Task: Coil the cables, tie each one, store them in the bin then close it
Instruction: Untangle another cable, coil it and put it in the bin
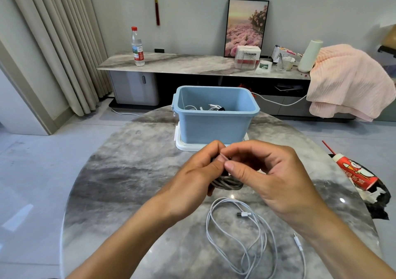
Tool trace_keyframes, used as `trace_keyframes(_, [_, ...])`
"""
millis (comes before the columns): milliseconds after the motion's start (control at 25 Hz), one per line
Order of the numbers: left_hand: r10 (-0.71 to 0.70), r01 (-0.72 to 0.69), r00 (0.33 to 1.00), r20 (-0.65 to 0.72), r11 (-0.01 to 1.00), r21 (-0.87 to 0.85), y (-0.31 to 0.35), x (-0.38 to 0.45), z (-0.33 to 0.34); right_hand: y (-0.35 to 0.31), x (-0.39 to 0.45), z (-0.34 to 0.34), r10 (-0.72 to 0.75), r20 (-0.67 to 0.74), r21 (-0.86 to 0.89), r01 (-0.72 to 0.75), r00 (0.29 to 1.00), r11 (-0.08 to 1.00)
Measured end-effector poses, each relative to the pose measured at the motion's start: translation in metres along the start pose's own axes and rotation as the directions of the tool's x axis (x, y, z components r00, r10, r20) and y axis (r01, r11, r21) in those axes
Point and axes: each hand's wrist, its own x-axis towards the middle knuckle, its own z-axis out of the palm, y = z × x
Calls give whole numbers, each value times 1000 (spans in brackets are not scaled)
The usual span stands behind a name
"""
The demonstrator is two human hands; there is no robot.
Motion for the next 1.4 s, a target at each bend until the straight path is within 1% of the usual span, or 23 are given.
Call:
trace_keyframes(120, [37, -37, 999, 2, 996, 86, -1, -2, 3, -4, 1, -1, 91, 3, 55, -91, 996, 994])
trace_keyframes(240, [61, -57, 998, -21, 989, 136, -3, -2, 8, -6, 0, -2, 149, -41, 32, -148, 988, 989])
trace_keyframes(320, [27, -24, 999, -29, 994, 103, -3, -2, 9, -7, -1, -1, 191, -73, 36, -189, 979, 981])
trace_keyframes(360, [-4, 5, 1000, -18, 999, 54, -3, -2, 8, -8, -1, -1, 218, -87, 61, -213, 972, 975])
trace_keyframes(440, [-52, 55, 998, 43, 996, -73, -1, -2, 6, -10, 0, -4, 281, -102, 131, -267, 954, 955])
trace_keyframes(480, [-55, 60, 996, 67, 995, -84, -1, -2, 5, -12, 1, -6, 310, -109, 154, -292, 944, 944])
trace_keyframes(560, [-43, 46, 996, 75, 998, -37, -1, -3, 5, -15, 1, -8, 354, -121, 170, -332, 927, 928])
trace_keyframes(680, [-28, 27, 999, 16, 999, 36, -5, -2, 9, -15, 0, -6, 400, -118, 188, -375, 909, 908])
trace_keyframes(800, [6, -2, 1000, -24, 990, 142, -7, -1, 8, -13, -1, -3, 412, -119, 184, -388, 903, 903])
trace_keyframes(880, [40, -36, 999, -12, 977, 210, -6, -1, 7, -14, -1, -1, 375, -121, 135, -359, 919, 924])
trace_keyframes(920, [58, -56, 998, 0, 966, 253, -5, -2, 6, -13, -2, -1, 321, -131, 33, -320, 938, 947])
trace_keyframes(960, [72, -72, 997, 9, 950, 304, -5, -2, 5, -14, -2, -2, 249, -144, -121, -267, 958, 956])
trace_keyframes(1000, [76, -76, 997, 14, 934, 349, -5, -3, 4, -15, -3, -2, 171, -149, -281, -208, 974, 937])
trace_keyframes(1040, [67, -70, 998, 22, 930, 359, -3, -3, 4, -17, -3, -2, 102, -145, -388, -151, 984, 909])
trace_keyframes(1080, [57, -66, 998, 37, 939, 338, -2, -2, 4, -19, -3, -2, 56, -133, -414, -106, 990, 904])
trace_keyframes(1240, [34, -56, 994, 104, 973, 223, 4, -1, 1, -16, -2, -5, -45, -124, -296, 6, 991, 955])
trace_keyframes(1320, [15, -31, 994, 107, 988, 151, 6, -1, 0, -14, -1, -11, -81, -134, -210, 52, 988, 976])
trace_keyframes(1400, [7, -18, 995, 100, 993, 116, 4, -1, -2, -14, 0, -14, -82, -131, -137, 64, 988, 989])
